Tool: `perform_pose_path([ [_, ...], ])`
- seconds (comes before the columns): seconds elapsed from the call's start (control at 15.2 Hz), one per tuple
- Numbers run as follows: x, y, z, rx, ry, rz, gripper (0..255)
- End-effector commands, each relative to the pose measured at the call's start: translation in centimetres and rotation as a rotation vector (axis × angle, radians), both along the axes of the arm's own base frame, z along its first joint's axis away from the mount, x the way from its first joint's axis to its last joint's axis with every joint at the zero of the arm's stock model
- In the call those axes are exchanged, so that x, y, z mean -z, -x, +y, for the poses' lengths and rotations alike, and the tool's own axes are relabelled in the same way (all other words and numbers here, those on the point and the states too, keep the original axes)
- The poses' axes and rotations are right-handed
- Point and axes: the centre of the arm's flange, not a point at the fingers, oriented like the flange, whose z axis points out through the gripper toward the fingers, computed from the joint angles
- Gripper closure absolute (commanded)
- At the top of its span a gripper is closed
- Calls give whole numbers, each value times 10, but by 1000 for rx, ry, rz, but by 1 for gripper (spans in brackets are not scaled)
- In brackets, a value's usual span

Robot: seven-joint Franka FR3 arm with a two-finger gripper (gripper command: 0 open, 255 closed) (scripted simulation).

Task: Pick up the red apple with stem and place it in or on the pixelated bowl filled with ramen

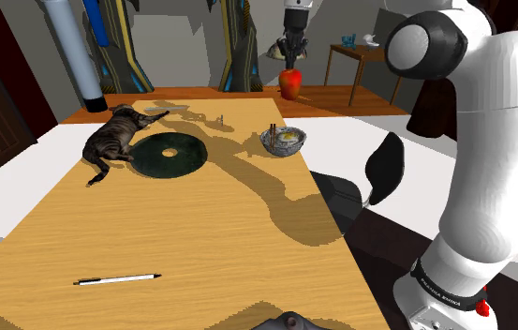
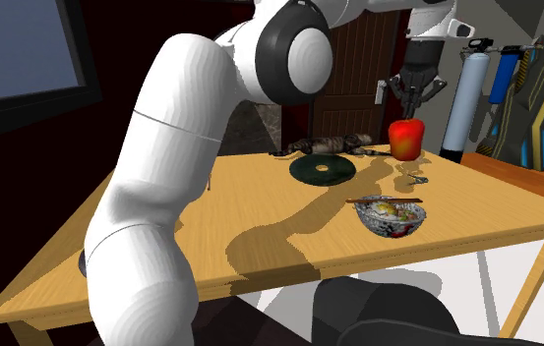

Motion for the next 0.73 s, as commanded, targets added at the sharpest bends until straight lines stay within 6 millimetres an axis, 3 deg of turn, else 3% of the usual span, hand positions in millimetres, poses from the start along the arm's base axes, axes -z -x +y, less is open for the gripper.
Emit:
perform_pose_path([
  [0.0,7,0,-3,-1,0,-1,255],
  [0.66,60,0,-3,-1,0,-1,255],
])
